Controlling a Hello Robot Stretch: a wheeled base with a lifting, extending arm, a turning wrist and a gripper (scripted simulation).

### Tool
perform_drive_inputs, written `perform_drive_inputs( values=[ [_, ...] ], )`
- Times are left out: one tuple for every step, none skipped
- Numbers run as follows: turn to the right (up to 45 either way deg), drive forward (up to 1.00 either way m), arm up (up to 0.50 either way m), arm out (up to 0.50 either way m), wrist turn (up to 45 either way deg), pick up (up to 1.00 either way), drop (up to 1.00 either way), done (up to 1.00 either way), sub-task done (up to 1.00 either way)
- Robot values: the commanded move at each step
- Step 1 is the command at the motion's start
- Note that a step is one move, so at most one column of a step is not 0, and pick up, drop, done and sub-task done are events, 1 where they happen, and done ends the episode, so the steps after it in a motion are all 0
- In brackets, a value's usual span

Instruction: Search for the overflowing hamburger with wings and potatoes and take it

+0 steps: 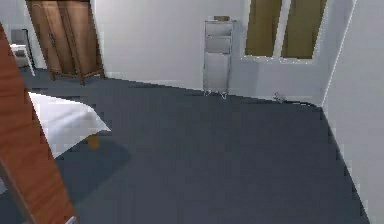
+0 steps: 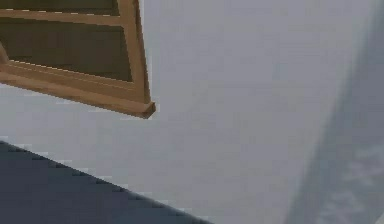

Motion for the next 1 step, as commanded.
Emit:
perform_drive_inputs(
  values=[
    [0.0,0.05,0.0,0.0,0.0,0.0,0.0,0.0,0.0]
  ],
)
